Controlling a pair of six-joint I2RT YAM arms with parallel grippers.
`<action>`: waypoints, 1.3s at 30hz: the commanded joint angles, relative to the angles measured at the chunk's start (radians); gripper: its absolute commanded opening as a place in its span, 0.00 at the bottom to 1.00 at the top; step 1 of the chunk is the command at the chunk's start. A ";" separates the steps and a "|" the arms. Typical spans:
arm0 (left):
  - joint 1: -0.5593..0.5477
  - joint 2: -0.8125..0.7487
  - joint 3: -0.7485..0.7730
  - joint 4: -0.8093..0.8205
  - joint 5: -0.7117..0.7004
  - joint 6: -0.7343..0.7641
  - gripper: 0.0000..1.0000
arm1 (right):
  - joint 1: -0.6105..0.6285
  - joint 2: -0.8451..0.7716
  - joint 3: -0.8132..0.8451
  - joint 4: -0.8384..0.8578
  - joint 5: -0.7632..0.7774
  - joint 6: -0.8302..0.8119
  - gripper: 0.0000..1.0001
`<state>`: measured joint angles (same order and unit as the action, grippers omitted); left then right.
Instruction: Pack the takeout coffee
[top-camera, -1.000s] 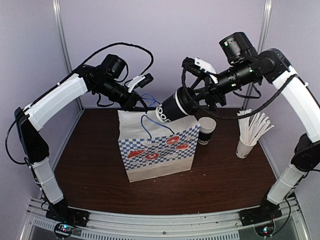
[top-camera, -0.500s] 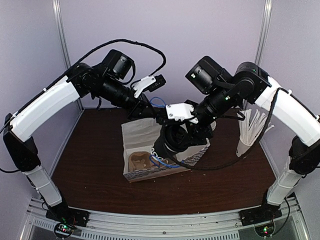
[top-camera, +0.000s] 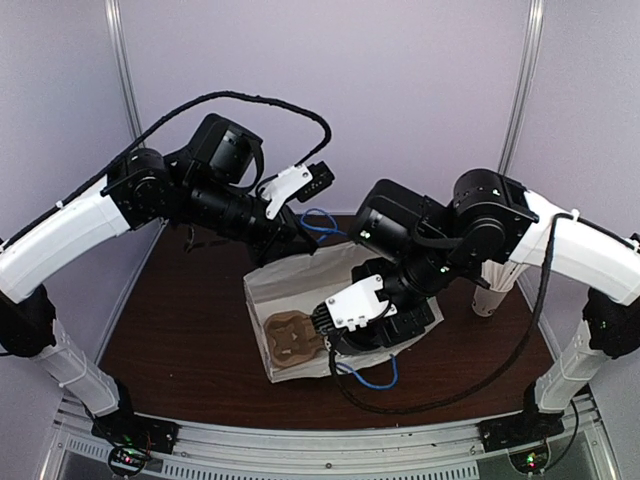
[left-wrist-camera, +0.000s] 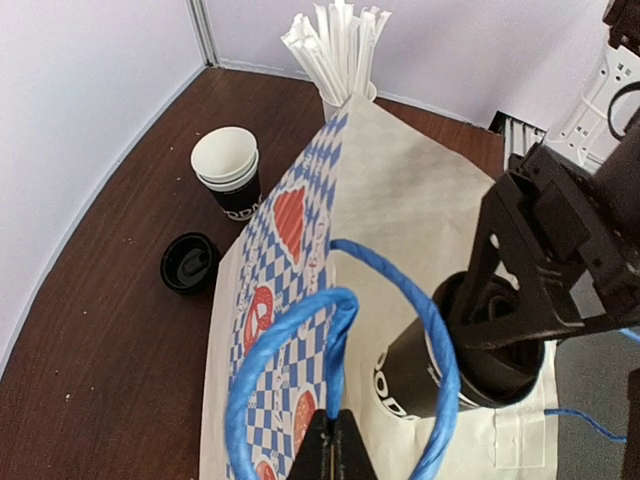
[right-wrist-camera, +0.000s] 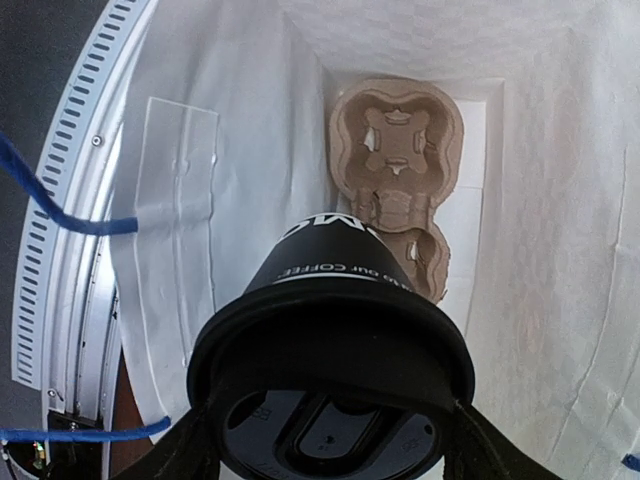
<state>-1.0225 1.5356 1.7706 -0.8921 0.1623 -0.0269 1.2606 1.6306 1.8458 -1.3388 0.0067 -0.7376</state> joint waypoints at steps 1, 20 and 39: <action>-0.034 -0.041 -0.070 0.125 -0.053 -0.045 0.00 | 0.023 -0.046 -0.048 -0.010 0.129 -0.019 0.45; -0.044 -0.088 -0.135 0.260 -0.098 -0.077 0.21 | 0.052 -0.014 -0.066 0.072 0.290 -0.009 0.40; -0.037 -0.314 -0.296 0.377 -0.356 -0.046 0.85 | 0.091 -0.151 -0.331 0.115 0.237 0.016 0.40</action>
<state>-1.0634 1.1995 1.5295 -0.5915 -0.0624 -0.1017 1.3499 1.5143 1.5402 -1.2659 0.2016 -0.7265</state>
